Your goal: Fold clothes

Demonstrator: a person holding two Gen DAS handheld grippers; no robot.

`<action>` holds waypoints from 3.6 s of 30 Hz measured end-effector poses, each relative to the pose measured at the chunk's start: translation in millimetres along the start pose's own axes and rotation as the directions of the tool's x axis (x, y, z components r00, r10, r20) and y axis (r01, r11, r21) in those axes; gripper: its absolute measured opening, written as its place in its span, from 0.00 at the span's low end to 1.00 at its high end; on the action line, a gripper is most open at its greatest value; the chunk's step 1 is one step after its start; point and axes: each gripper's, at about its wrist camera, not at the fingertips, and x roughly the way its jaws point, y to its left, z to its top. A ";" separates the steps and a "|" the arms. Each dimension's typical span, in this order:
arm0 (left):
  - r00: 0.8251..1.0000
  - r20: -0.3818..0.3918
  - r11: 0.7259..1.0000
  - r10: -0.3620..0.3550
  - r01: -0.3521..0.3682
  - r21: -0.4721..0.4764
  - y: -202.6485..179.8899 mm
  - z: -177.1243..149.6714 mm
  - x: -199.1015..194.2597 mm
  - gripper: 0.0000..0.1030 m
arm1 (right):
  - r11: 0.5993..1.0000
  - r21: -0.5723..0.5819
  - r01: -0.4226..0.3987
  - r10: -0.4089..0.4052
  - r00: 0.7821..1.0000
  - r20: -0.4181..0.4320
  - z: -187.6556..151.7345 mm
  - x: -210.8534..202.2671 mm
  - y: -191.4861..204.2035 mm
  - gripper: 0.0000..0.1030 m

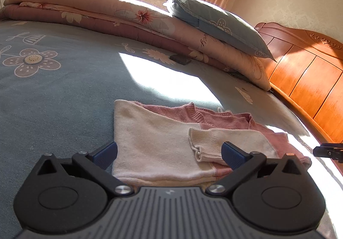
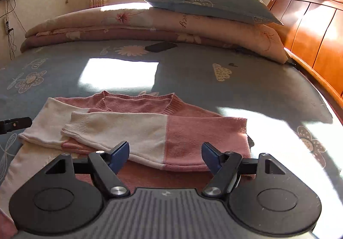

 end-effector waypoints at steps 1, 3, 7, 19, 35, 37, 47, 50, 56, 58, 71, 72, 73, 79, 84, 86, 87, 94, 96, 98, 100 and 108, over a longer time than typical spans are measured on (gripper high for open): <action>1.000 -0.001 1.000 0.007 -0.006 0.016 -2.6 -1.1 1.1 0.99 | 0.998 -0.019 0.056 -0.056 0.998 0.004 -7.6 -4.4 -9.6 0.76; 1.000 -0.008 0.999 0.012 -0.012 0.040 -6.9 -3.8 3.2 0.99 | 0.987 -0.070 0.147 -0.147 0.989 0.006 -22.8 -7.8 -21.1 0.76; 0.999 -0.031 0.998 0.016 -0.014 0.065 -10.4 -8.3 8.1 0.99 | 0.945 -0.197 0.262 -0.270 0.963 -0.014 -51.4 3.2 -29.6 0.76; 0.997 -0.058 0.997 0.049 -0.045 0.065 -5.5 -12.6 18.2 0.99 | 0.930 -0.155 0.334 -0.341 0.940 -0.025 -47.8 62.6 -56.7 0.76; 0.993 -0.077 0.991 0.094 -0.086 0.103 -5.6 -17.5 27.0 0.99 | 0.952 -0.002 0.305 -0.305 0.952 -0.020 -62.1 38.6 -81.2 0.61; 0.993 -0.077 0.991 0.093 -0.085 0.101 -5.3 -17.5 26.7 0.99 | 0.966 0.046 0.256 -0.257 0.966 0.025 -52.0 28.6 -82.3 0.45; 0.992 -0.082 0.990 0.096 -0.086 0.112 -4.9 -18.2 28.2 0.99 | 0.970 0.204 0.131 -0.124 0.991 -0.045 -59.9 71.5 -91.1 0.27; 0.992 -0.082 0.990 0.096 -0.086 0.114 -4.7 -18.8 28.3 0.99 | 0.966 0.230 0.122 -0.125 0.992 0.002 -70.3 67.4 -95.9 0.29; 0.992 -0.081 0.990 0.094 -0.084 0.116 -3.9 -19.2 28.0 0.99 | 0.966 0.226 0.127 -0.134 0.991 0.019 -57.1 54.4 -91.2 0.32; 0.992 -0.082 0.990 0.094 -0.084 0.113 -3.8 -19.1 28.3 0.99 | 0.960 0.274 0.059 -0.084 0.993 0.080 -54.2 42.5 -94.6 0.32; 0.990 -0.093 0.989 0.107 -0.096 0.115 -3.0 -20.3 32.0 0.99 | 0.893 0.426 -0.142 0.134 0.990 0.050 -56.1 51.5 -111.0 0.38; 0.990 -0.093 0.989 0.107 -0.096 0.115 -3.1 -20.4 31.8 0.99 | 0.886 0.434 -0.163 0.156 0.986 0.054 -57.7 44.0 -110.5 0.40; 0.990 -0.092 0.989 0.107 -0.096 0.116 -3.3 -20.5 31.5 0.99 | 0.878 0.441 -0.185 0.179 0.982 0.057 -59.4 36.9 -110.0 0.43; 0.989 -0.093 0.987 0.112 -0.100 0.125 -4.2 -21.3 30.7 0.99 | 0.875 0.468 -0.125 0.179 0.981 -0.072 -80.3 54.8 -107.0 0.32; 0.990 -0.095 0.989 0.107 -0.096 0.116 -3.0 -20.7 30.5 0.99 | 0.878 0.476 -0.052 0.121 0.986 -0.114 -85.3 42.2 -116.6 0.12; 0.990 -0.095 0.988 0.108 -0.096 0.117 -3.3 -20.9 30.1 0.99 | 0.870 0.489 -0.067 0.123 0.989 -0.084 -81.0 34.7 -113.4 0.30; 0.990 -0.095 0.989 0.107 -0.096 0.116 -3.2 -20.6 30.1 0.99 | 0.877 0.474 -0.073 0.121 0.990 -0.073 -77.3 32.9 -108.1 0.35; 0.989 -0.098 0.989 0.107 -0.095 0.117 -3.1 -20.7 30.2 0.99 | 0.911 0.412 -0.015 0.078 0.988 -0.136 -81.4 40.1 -93.0 0.33; 0.989 -0.098 0.988 0.108 -0.096 0.119 -3.2 -20.7 30.4 0.99 | 0.917 0.400 0.000 0.056 0.990 -0.129 -81.4 32.0 -88.8 0.34; 0.989 -0.098 0.989 0.107 -0.095 0.116 -2.7 -20.8 30.5 0.99 | 0.940 0.341 0.005 0.028 0.995 -0.093 -75.5 23.3 -77.1 0.44; 0.990 -0.097 0.989 0.105 -0.093 0.113 -2.1 -20.9 30.3 0.99 | 0.963 0.270 -0.009 0.016 1.000 -0.024 -63.8 19.1 -66.8 0.46; 0.990 -0.099 0.989 0.104 -0.092 0.116 -1.6 -21.9 31.4 0.99 | 0.985 0.173 0.027 -0.021 0.999 -0.038 -43.7 66.9 -75.5 0.47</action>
